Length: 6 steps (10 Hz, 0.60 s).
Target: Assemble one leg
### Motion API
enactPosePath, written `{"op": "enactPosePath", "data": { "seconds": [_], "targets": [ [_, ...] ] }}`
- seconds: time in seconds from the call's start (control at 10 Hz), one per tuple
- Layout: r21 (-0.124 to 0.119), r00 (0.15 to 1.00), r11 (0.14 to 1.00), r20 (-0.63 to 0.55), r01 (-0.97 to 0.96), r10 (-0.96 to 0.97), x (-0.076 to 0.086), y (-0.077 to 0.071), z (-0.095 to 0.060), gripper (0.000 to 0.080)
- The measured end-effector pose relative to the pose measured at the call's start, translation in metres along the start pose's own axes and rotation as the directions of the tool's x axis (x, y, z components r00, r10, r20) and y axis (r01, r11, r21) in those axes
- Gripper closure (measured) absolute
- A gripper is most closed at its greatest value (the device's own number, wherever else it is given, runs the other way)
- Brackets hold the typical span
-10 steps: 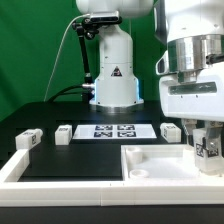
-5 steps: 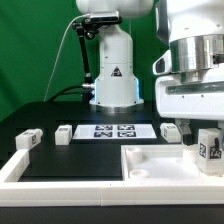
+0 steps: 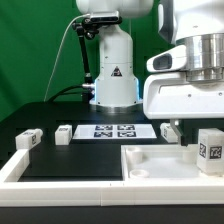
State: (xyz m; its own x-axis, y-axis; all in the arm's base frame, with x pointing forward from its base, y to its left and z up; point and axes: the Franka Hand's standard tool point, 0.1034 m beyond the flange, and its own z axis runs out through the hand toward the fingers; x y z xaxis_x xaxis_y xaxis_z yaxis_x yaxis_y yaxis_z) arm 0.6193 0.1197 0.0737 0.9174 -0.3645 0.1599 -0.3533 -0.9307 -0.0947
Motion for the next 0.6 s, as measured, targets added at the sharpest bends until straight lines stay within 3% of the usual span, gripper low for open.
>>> {"op": "enactPosePath", "data": {
  "seconds": [0.2,0.4,0.6],
  "targets": [
    [-0.033,0.960,0.959,0.006,0.280,-0.280,-0.0034,-0.0030,0.0003,0.0151],
    [-0.036,0.887,0.887,0.049,0.460,-0.459,-0.0045,-0.0039,-0.0002,0.0151],
    [-0.035,0.858,0.858,0.051,0.512,-0.511,-0.0033,-0.0019,-0.0001,0.0177]
  ]
}}
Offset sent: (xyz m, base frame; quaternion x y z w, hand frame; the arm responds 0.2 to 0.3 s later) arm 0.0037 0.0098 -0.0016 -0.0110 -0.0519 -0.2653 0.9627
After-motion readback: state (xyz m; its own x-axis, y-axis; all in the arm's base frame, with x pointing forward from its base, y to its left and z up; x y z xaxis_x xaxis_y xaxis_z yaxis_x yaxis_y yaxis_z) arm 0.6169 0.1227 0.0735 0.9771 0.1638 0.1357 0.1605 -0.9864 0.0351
